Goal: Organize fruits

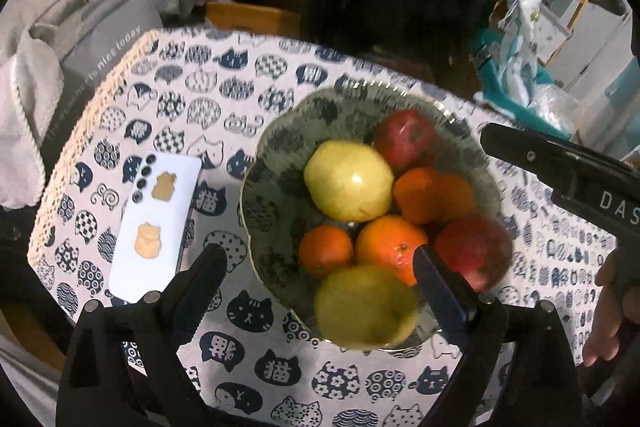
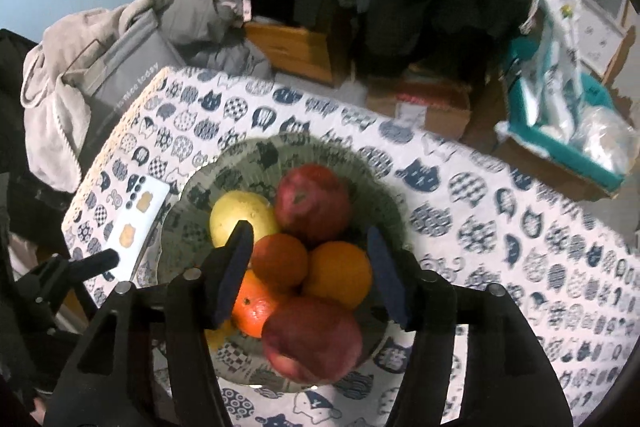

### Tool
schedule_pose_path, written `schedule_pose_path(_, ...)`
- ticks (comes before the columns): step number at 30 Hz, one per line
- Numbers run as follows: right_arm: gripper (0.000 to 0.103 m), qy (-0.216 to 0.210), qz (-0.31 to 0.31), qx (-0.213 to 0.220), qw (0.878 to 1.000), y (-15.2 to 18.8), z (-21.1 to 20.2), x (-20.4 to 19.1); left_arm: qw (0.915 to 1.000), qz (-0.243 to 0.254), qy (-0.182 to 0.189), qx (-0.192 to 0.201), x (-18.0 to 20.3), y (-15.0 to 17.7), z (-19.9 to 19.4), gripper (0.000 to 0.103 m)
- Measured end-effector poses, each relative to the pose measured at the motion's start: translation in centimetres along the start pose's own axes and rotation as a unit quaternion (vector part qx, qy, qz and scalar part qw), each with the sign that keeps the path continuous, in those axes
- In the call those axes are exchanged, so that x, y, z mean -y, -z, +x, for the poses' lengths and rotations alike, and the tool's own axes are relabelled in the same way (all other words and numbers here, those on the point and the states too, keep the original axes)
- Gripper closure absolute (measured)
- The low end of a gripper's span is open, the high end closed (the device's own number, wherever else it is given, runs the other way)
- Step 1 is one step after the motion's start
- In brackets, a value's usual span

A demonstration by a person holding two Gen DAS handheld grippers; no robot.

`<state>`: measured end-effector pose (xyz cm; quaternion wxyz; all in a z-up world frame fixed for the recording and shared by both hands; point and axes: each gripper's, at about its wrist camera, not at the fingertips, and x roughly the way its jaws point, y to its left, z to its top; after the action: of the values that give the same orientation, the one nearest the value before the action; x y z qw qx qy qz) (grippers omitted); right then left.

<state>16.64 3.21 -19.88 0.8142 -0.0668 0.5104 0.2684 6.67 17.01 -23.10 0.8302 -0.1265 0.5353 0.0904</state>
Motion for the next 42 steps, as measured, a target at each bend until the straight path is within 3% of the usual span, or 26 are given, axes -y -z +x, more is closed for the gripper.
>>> schedule_pose_path(11, 0.035, 0.044, -0.004, 0.073, 0.996, -0.2, -7.5, 0.0, 0.9967, 0.006, 0.012, 0.080, 1.3, -0.9, -6.3, 0.008)
schedule_pose_path(20, 0.028, 0.063, -0.009, 0.138, 0.988, 0.4, -14.2, -0.1, 0.9869, 0.015, 0.016, 0.160, 2.4, -1.3, -12.5, 0.008)
schedule_pose_path(25, 0.023, 0.083, -0.025, 0.170, 0.982, 1.1, -17.5, -0.4, 0.9777, 0.020, 0.015, 0.209, 3.0, -1.0, -16.1, 0.001)
schedule_pose_path(31, 0.023, 0.089, -0.025, 0.206, 0.974, 2.2, -21.0, 0.0, 0.9633, 0.029, 0.009, 0.267, 3.8, -0.4, -20.1, 0.001)
schedule_pose_path(42, 0.022, 0.105, -0.025, 0.261, 0.959, 4.5, -25.8, 0.6, 0.9459, 0.042, 0.014, 0.321, 5.6, 0.8, -24.2, 0.001)
